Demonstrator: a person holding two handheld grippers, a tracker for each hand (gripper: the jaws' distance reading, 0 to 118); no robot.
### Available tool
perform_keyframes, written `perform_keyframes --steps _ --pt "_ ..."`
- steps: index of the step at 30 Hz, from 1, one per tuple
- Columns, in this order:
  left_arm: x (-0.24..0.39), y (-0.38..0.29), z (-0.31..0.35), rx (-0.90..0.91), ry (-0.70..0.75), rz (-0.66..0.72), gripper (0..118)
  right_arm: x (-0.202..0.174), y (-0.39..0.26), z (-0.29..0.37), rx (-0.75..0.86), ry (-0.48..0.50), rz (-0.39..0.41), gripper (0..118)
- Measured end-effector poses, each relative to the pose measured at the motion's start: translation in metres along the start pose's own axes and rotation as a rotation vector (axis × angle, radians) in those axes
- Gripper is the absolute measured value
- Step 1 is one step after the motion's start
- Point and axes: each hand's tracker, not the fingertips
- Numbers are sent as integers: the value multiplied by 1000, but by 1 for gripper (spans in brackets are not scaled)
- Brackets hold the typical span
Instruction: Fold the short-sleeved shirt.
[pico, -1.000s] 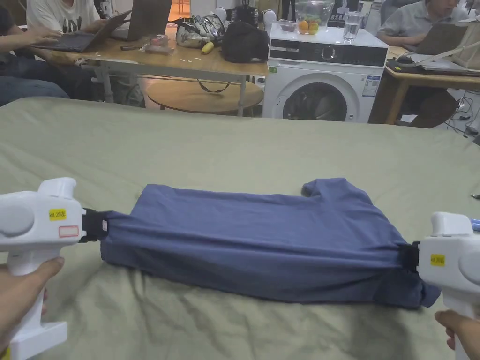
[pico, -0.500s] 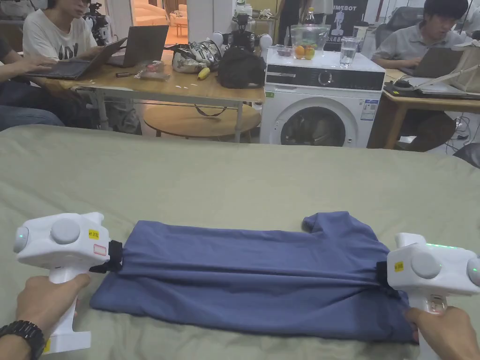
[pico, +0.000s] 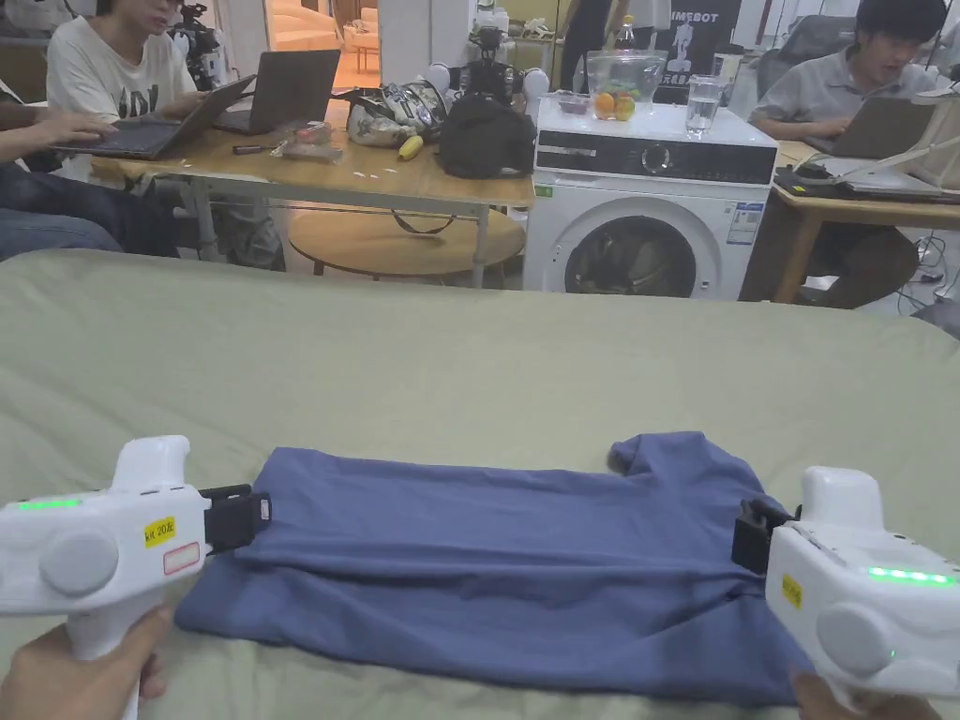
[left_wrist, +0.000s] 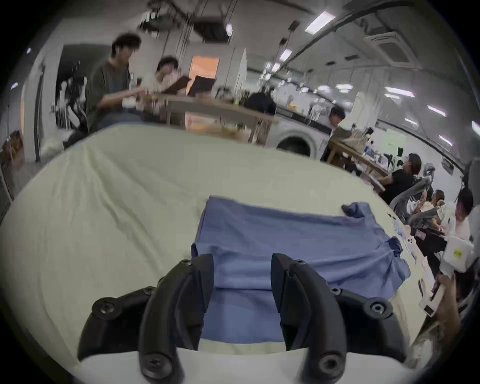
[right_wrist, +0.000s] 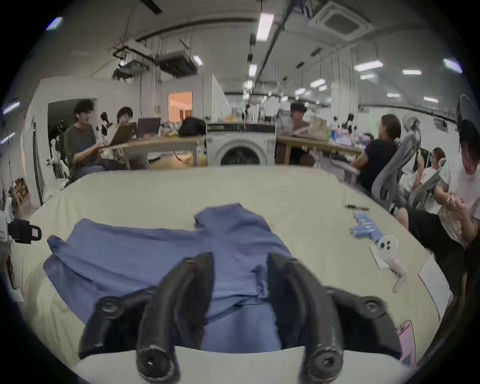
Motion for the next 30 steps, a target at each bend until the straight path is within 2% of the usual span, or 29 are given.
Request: perform_keyframes --steps 1,2,3,5,11,16,20,21,22,25,28,30 --pt "-2 -5 0 57 15 -14 28 -7 -4 9 32 10 0 8" --pt "2 -9 6 72 28 -21 10 -12 -6 15 47 14 1 0" --pt "8 -13 13 90 29 -28 0 -17 -9 22 59 17 -7 0" --pt "15 -22 22 126 59 -40 0 -23 -14 33 87 36 -48 0" --pt "16 -31 37 59 54 -69 0 -33 -20 49 87 52 -49 0" --pt "-17 -16 22 -97 77 0 0 -30 -23 46 59 53 -24 0" --pt "-39 2 -7 -289 88 48 0 -25 -24 43 30 50 -10 0" --pt "-44 6 -18 -341 85 61 5 -23 -25 42 25 49 -7 0" --pt "-50 9 -32 -393 66 85 22 -22 -25 40 18 46 -4 0" --pt "-49 6 -56 -506 78 91 52 -17 -28 37 -5 41 -3 0" --pt "-45 -8 -78 -660 173 44 59 -11 -32 35 -30 28 0 0" --pt "-35 -13 -75 -642 179 -19 59 -5 -34 35 -45 22 2 0"
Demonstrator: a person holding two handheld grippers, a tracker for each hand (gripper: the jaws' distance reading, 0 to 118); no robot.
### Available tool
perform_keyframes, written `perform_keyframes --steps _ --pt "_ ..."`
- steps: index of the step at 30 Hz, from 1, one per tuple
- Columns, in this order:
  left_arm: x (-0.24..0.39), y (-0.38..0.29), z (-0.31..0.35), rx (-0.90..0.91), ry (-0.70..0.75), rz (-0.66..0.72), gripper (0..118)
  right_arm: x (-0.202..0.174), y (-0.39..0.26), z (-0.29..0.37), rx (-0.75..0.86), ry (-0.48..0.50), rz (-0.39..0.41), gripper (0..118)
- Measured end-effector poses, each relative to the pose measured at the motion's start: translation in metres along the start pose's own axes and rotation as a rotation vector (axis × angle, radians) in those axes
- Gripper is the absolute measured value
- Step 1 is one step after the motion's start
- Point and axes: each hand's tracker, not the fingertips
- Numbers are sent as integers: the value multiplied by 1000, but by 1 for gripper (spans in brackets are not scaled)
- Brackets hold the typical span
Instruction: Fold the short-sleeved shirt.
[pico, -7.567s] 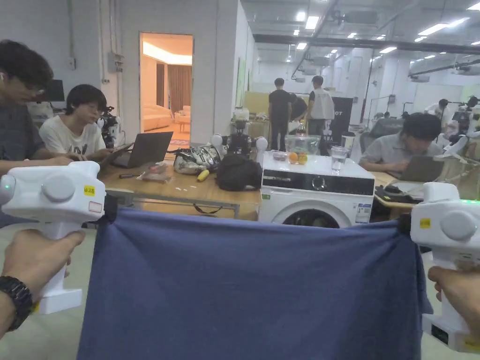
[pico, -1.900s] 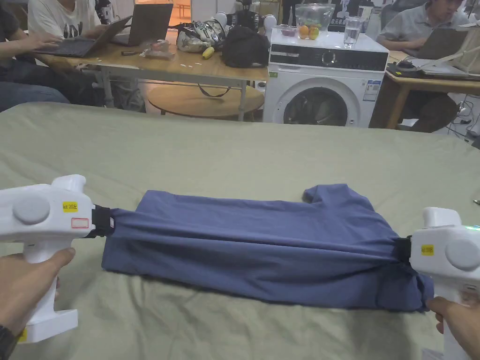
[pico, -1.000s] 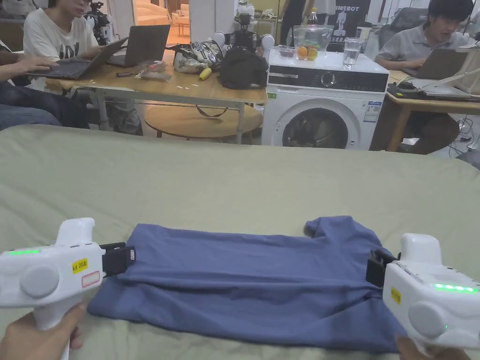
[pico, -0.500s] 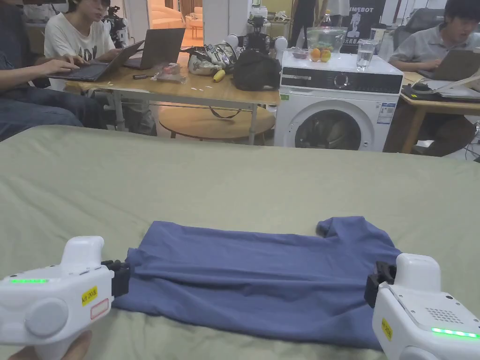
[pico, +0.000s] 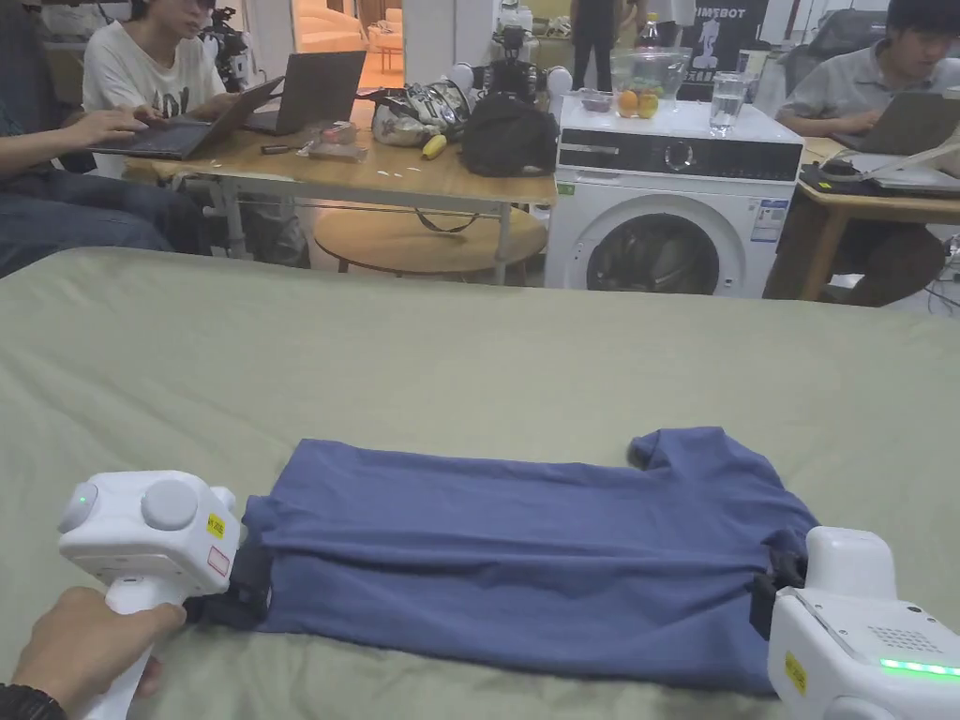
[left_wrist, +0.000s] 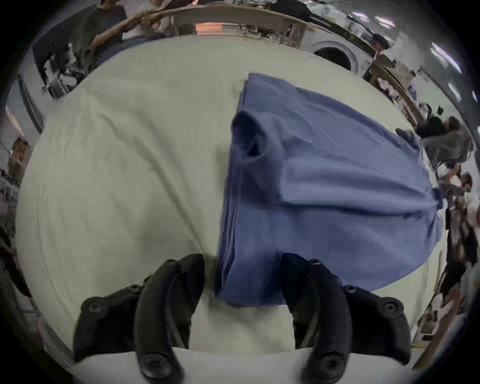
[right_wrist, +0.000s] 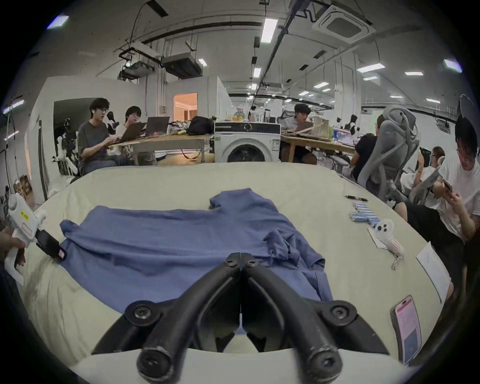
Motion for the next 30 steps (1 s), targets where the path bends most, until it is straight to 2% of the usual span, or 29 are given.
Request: perform_keyframes --steps 2,3,5,6,7,8,9,10,11,13,17,18,20,22,23,24,25,30 --pt "12 -4 8 34 39 14 54 8 -2 1 -15 -11 3 0" --pt "16 -10 9 36 55 -17 47 13 -2 1 -27 -18 4 0" --pt "23 -16 12 50 49 -97 22 25 0 0 -45 -24 0 0" --pt "26 -20 16 55 33 -103 5 34 1 -2 -65 -27 -4 0" --pt "21 -19 16 64 21 -110 2 40 3 -5 -81 -29 -5 0" --pt "21 -22 19 79 -24 -114 2 49 6 -10 -128 -33 -4 8" --pt "22 -28 23 87 -7 -116 2 59 9 -16 -168 -27 -12 27" --pt "22 -31 26 93 -10 -124 1 63 10 -21 -201 -22 -15 54" --pt "16 -33 31 118 -18 -124 1 71 11 -29 -262 -1 -27 59" --pt "13 -40 41 157 -37 -97 1 82 6 -42 -333 32 -33 59" --pt "2 -50 49 187 -65 -62 1 88 -18 -73 -529 26 15 58" --pt "1 -52 50 194 -73 -51 1 86 -25 -76 -556 32 7 56" --pt "-2 -53 47 197 -86 -33 1 88 -34 -76 -508 102 -45 31" --pt "-3 -57 46 203 -86 -30 1 84 -31 -70 -487 147 -61 3" --pt "-2 -57 45 204 -87 -29 2 82 -30 -67 -484 133 -47 3" --pt "-3 -59 47 222 -85 -29 1 79 -28 -63 -454 98 3 2" --pt "-4 -60 51 244 -91 -20 1 78 -27 -59 -445 111 31 1" --pt "-7 -66 84 309 -128 4 1 79 2 -20 -390 95 52 1"
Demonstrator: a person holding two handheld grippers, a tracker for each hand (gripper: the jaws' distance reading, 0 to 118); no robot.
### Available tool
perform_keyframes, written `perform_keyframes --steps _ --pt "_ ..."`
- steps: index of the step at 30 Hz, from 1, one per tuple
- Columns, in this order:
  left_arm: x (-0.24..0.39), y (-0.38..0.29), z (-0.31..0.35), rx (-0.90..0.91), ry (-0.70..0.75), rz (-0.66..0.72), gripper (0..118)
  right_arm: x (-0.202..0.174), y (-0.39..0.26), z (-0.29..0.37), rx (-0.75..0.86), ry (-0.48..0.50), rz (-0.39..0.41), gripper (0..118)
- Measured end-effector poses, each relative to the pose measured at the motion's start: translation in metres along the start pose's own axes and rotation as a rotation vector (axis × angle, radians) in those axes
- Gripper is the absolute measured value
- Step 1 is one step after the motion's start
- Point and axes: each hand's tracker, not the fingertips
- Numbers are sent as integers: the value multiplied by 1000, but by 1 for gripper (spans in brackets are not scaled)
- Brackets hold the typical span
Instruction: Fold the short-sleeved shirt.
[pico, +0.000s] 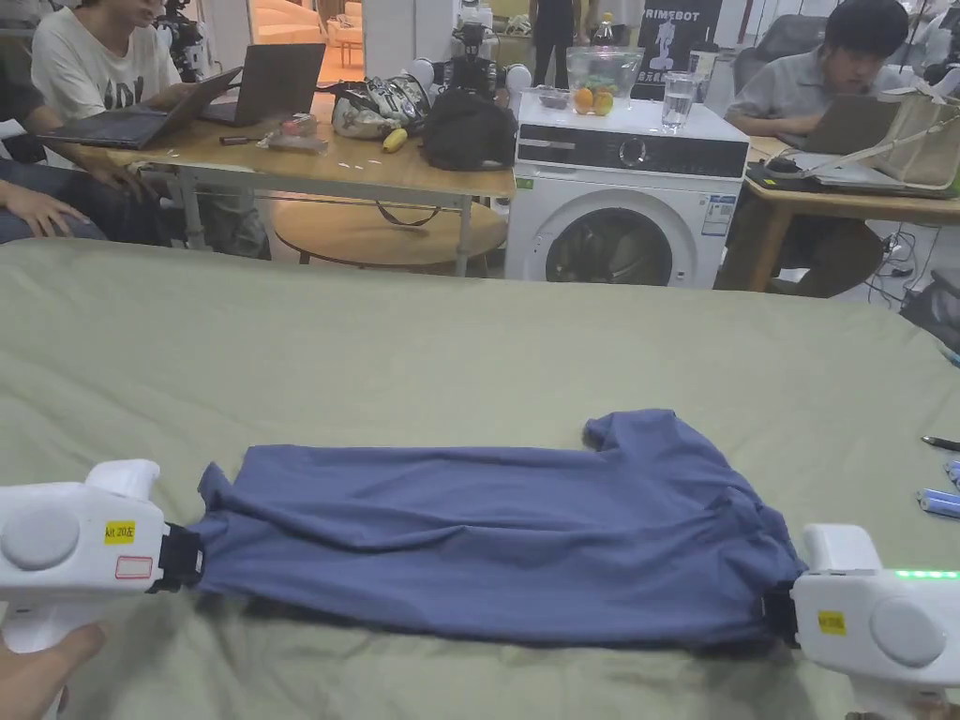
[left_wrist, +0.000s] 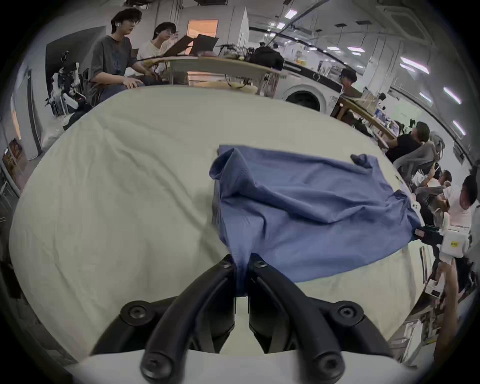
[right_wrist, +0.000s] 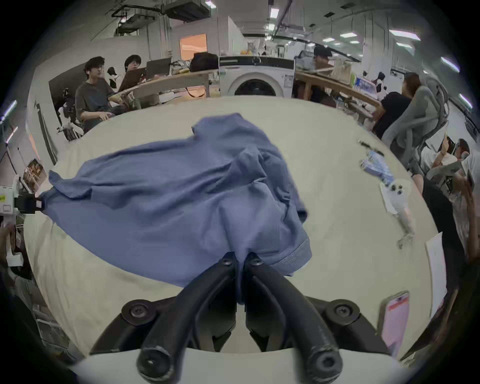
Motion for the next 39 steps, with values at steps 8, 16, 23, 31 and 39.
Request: perform_keyframes --steps 8,16,23,31,39 --pt "-7 -30 40 7 -5 27 1 -7 -16 55 -11 -43 75 1" --pt "-15 -83 7 -128 21 49 1 -13 -70 23 -135 -66 64 1" --pt "-15 -84 -6 -160 20 75 1 -27 -73 7 -137 -111 39 3" --pt "8 -59 37 41 20 64 43 -51 -39 59 153 -189 8 52" --pt "53 -53 57 559 72 -66 43 -97 -23 78 565 -137 0 10"
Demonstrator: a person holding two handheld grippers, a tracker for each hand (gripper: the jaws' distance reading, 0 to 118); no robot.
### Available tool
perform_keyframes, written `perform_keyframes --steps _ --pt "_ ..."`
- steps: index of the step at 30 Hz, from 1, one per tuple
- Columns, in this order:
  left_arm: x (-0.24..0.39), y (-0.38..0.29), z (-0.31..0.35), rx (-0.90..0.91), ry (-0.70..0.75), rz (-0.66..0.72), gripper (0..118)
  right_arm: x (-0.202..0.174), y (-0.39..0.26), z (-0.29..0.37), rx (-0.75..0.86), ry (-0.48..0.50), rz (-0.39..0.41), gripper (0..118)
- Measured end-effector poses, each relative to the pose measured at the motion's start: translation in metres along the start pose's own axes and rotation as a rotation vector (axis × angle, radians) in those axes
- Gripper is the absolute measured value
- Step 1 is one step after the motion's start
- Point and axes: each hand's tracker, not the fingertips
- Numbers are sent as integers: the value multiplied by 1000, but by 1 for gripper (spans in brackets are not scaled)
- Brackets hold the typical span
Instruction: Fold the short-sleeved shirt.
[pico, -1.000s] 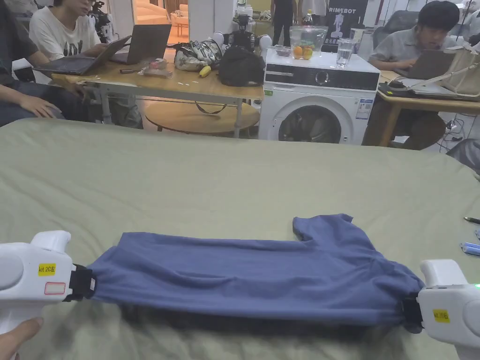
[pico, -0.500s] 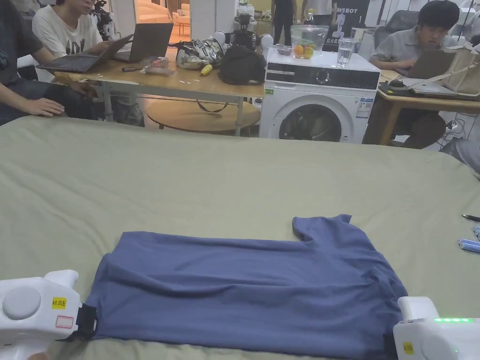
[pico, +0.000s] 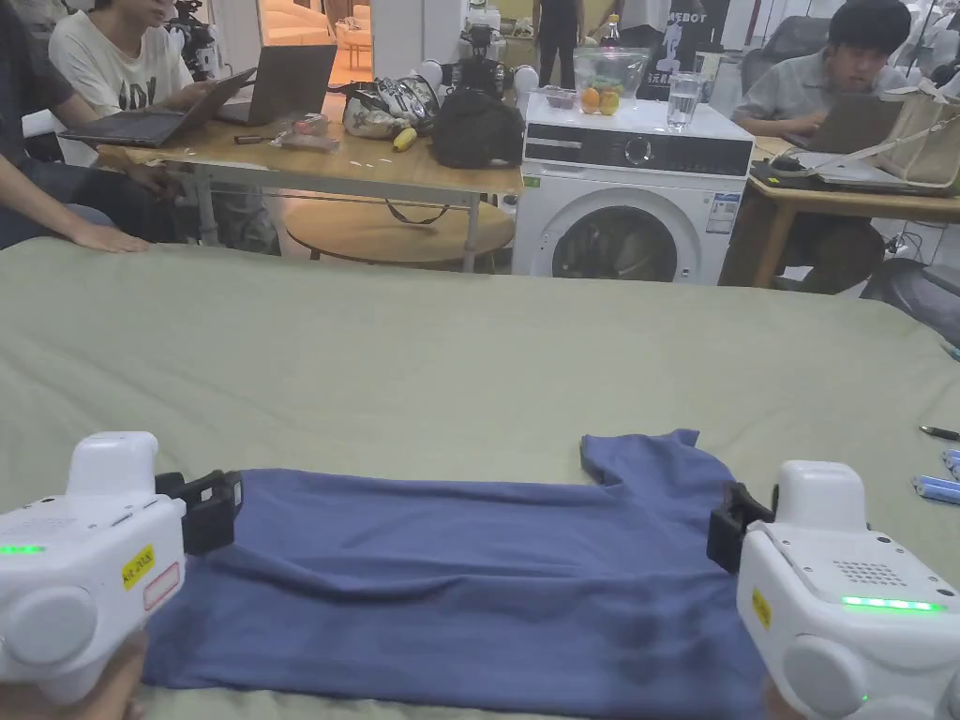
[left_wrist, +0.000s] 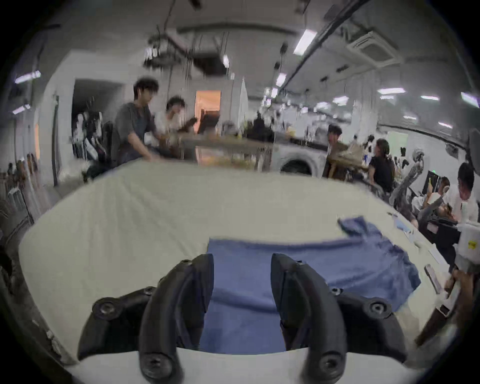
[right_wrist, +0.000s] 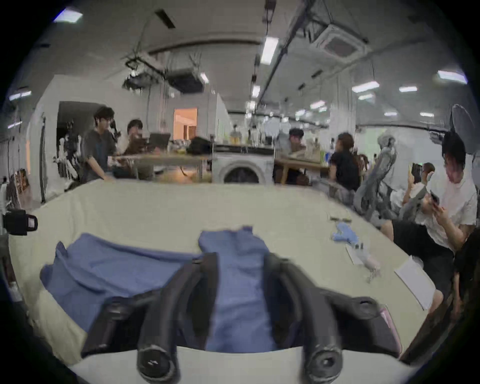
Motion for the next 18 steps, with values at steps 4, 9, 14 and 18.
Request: perform_keyframes --steps 4,9,14,18 --pt "14 -2 -7 67 8 -64 0 -17 0 -4 76 25 -9 0" --pt "13 11 -25 52 40 -36 0 -25 9 -20 80 82 -65 0" --pt "-14 34 -85 -123 13 15 0 -33 15 -44 45 93 -55 0" --pt "-38 47 -151 -373 -39 40 0 -34 16 -64 0 103 -58 0"
